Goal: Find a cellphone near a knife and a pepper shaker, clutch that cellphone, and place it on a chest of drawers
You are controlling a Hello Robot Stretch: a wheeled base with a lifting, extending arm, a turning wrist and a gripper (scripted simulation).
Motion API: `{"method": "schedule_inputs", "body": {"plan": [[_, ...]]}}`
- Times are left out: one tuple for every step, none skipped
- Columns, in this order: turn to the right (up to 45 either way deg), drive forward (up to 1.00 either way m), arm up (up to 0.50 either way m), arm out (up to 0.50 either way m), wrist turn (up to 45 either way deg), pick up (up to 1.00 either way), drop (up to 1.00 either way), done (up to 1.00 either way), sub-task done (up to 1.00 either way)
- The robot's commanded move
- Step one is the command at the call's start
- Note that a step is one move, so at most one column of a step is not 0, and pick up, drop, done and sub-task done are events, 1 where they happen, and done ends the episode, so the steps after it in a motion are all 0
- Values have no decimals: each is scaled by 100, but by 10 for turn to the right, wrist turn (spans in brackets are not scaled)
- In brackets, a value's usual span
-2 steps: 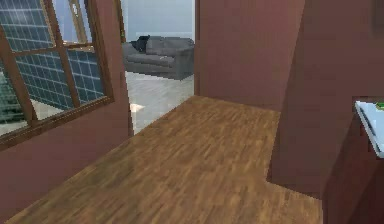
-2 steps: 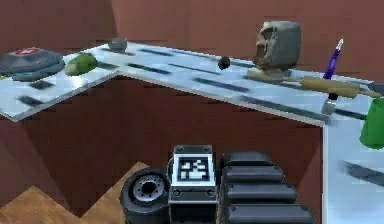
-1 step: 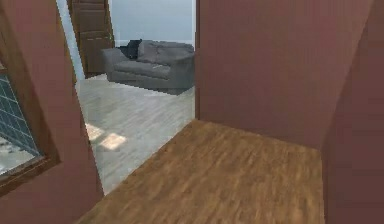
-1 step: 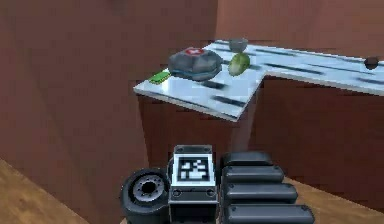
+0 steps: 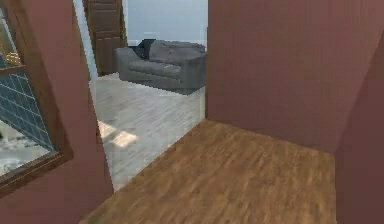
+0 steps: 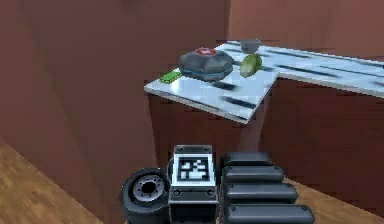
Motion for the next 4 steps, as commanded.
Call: {"method": "schedule_inputs", "body": {"plan": [[0, 100, 0, 0, 0, 0, 0, 0, 0], [-60, 0, 0, 0, 0, 0, 0, 0, 0], [0, 25, 0, 0, 0, 0, 0, 0, 0], [-60, 0, 0, 0, 0, 0, 0, 0, 0]]}}
